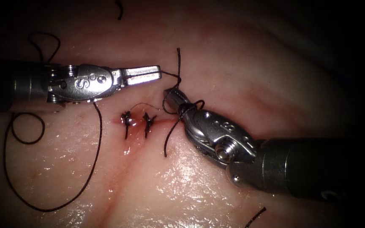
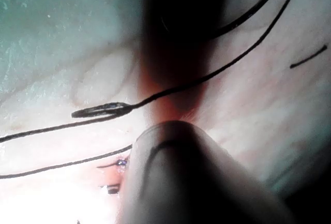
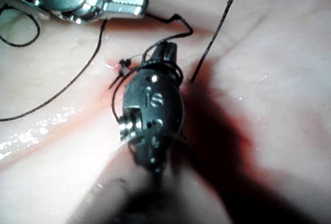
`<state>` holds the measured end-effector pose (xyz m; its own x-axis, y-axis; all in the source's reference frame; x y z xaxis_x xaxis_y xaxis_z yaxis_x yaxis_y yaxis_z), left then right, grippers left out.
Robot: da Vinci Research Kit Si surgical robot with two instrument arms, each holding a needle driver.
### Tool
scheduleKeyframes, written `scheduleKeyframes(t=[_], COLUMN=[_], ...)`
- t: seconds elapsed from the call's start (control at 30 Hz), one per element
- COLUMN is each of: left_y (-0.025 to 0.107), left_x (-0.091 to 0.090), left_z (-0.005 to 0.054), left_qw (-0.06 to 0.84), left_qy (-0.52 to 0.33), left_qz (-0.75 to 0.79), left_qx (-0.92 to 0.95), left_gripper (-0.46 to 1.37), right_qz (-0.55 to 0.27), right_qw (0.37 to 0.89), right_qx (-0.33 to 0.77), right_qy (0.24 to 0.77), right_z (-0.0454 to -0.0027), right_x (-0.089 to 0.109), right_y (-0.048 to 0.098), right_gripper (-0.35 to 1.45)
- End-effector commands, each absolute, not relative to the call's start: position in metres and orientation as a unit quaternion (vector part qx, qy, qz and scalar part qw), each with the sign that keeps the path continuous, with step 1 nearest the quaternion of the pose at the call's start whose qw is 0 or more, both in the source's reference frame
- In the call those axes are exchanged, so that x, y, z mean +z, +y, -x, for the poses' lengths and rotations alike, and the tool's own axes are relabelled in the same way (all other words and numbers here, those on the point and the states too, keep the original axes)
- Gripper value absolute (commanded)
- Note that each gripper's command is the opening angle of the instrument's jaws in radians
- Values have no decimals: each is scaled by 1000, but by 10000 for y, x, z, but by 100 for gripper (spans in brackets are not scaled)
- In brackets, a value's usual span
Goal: Wound Closure
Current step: Wrap the suture twice around the right tool counter-clockwise
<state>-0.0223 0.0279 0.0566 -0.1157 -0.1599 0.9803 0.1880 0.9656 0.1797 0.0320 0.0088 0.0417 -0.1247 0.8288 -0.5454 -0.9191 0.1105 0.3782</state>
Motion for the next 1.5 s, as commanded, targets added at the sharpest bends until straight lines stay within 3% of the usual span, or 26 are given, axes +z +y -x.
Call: scheduleKeyframes(t=[0.03, 0.57, 0.6, 0.67, 0.9, 0.97, 1.13, 1.2, 1.23, 1.27, 1.5], left_y=[279, 277, 277, 277, 266, 263, 265, 269, 273, 275, 288], left_x=[566, 541, 537, 534, 512, 507, 506, 509, 513, 517, 558], left_z=[223, 213, 210, 207, 200, 200, 203, 205, 208, 210, 221], left_qw=[665, 683, 698, 712, 786, 802, 827, 838, 850, 857, 881], left_qy=[-736, -703, -683, -666, -579, -559, -525, -508, -487, -476, -443], left_qz=[10, -29, -22, -18, -21, -19, -4, 14, 30, 35, 16], left_qx=[-131, -198, -215, -223, -214, -210, -200, -197, -198, -192, -166], left_gripper=[-35, -35, -6, 23, 94, 100, 90, 101, 116, 117, 106], right_qz=[67, 67, 67, 67, 68, 69, 70, 69, 71, 71, 71], right_qw=[658, 656, 656, 656, 658, 660, 662, 662, 663, 663, 665], right_qx=[665, 667, 667, 667, 665, 663, 661, 661, 659, 659, 657], right_qy=[347, 348, 348, 348, 347, 347, 347, 347, 348, 348, 347], right_z=[-320, -318, -318, -317, -317, -317, -318, -318, -318, -318, -319], right_x=[417, 415, 415, 415, 414, 414, 413, 412, 411, 411, 407], right_y=[88, 87, 86, 86, 86, 86, 86, 85, 85, 85, 84], right_gripper=[-35, -35, -35, -35, -35, -35, -35, -35, -35, -35, -35])
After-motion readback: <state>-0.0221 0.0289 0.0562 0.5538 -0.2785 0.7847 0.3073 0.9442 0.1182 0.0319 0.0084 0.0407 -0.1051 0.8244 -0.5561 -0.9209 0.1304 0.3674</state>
